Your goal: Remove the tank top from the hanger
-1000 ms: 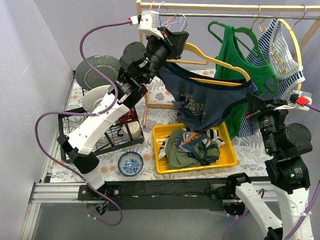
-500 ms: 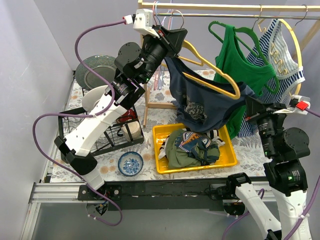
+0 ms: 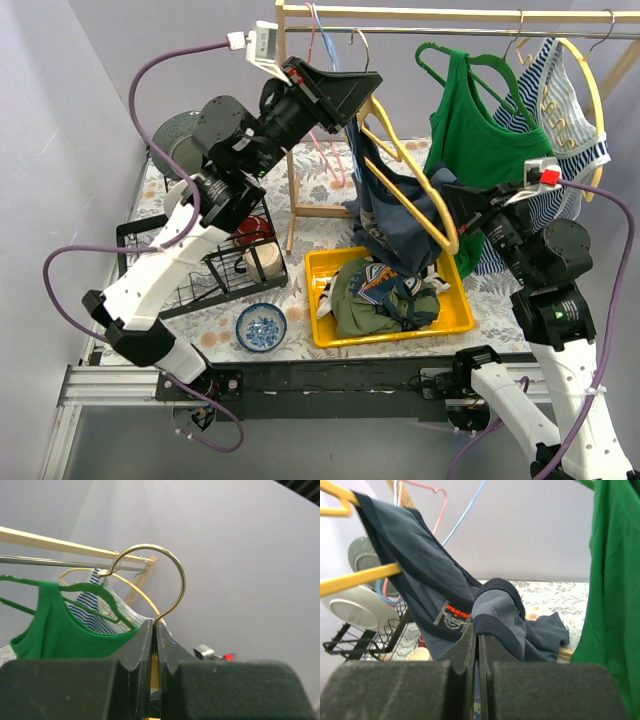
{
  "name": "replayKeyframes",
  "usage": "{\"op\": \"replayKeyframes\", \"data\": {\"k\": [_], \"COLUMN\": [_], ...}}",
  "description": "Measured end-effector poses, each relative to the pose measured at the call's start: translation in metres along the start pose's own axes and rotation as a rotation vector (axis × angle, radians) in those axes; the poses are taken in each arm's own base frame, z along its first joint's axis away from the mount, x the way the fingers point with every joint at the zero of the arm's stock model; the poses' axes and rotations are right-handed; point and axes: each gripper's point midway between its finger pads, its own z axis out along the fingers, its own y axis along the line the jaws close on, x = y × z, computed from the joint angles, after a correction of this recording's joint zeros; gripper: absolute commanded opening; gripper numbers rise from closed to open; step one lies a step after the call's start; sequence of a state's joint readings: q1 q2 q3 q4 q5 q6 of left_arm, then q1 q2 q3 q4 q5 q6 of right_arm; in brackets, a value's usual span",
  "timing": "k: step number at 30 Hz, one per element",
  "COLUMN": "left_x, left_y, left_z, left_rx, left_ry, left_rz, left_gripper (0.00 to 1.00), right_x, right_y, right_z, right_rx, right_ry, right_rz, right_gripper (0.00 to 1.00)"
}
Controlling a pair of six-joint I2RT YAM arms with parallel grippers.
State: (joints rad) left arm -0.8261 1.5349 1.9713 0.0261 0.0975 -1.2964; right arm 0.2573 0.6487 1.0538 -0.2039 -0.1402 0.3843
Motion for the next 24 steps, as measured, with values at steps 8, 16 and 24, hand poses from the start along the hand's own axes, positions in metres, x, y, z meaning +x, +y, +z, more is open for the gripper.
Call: {"op": "replayKeyframes", "data": {"k": [8, 16, 24], "left_x": [-0.03, -0.03, -0.01], "left_y": [-0.058, -0.084, -0.079], "left_z": [-0.039, -0.053, -0.049], "left_rx": [0.154, 0.261, 0.286], "left_ry": [0.011, 0.06, 0.11], "left_rz": [-0.06, -0.106, -0.126], "left_gripper": [0.0, 0.0, 0.0], "right_x": [-0.008, -0.003, 0.02], "right_y": [0.033, 0.081, 0.083], "right_z": [0.008, 0.008, 0.01], "right_rx": [-0.203, -0.527, -0.621], "right_ry": [0.018, 0.058, 0.078], "right_rz": [-0.103, -0.15, -0.176], "right_gripper": [0.56, 0.98, 0.99]}}
